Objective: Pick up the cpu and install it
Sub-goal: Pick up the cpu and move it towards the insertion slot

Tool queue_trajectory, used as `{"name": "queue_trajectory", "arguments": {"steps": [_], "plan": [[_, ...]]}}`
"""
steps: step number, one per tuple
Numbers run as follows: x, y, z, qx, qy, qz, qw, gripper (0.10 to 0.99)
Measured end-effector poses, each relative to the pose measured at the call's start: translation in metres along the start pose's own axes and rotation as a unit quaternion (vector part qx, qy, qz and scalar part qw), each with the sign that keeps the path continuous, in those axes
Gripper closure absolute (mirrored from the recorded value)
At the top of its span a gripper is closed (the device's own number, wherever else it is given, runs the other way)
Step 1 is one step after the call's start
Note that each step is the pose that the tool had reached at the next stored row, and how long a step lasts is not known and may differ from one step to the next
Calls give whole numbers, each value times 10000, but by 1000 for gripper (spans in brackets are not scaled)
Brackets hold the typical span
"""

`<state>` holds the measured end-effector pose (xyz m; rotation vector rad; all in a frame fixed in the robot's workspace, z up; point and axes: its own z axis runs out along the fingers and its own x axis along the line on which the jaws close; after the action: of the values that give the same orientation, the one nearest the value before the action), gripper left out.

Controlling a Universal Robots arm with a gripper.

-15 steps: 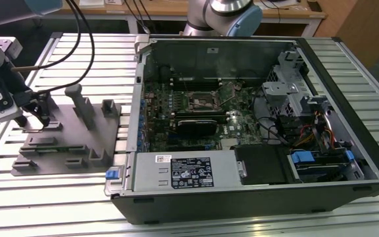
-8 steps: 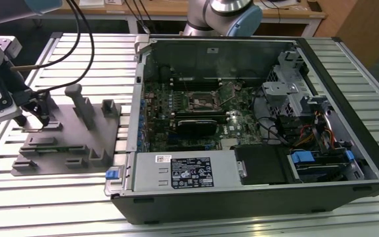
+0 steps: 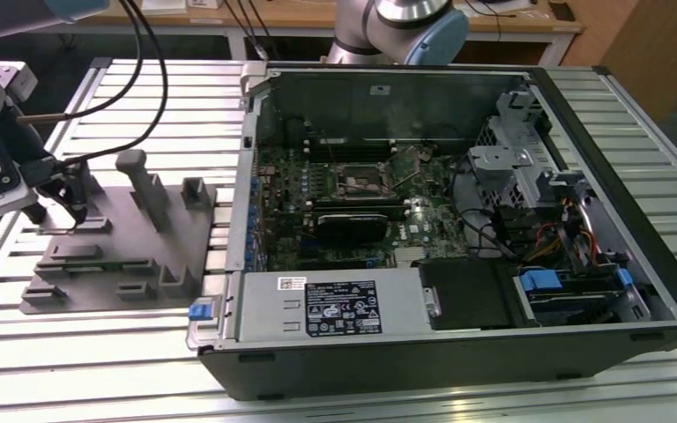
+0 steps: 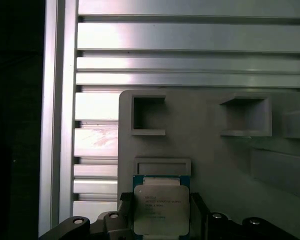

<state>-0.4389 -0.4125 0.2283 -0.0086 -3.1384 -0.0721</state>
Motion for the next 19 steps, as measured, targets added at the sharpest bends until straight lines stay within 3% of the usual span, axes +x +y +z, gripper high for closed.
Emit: {"name": "queue_trajectory", "arguments": {"steps": [19], "plan": [[1,7,-159,0,0,0,10000,545]]}}
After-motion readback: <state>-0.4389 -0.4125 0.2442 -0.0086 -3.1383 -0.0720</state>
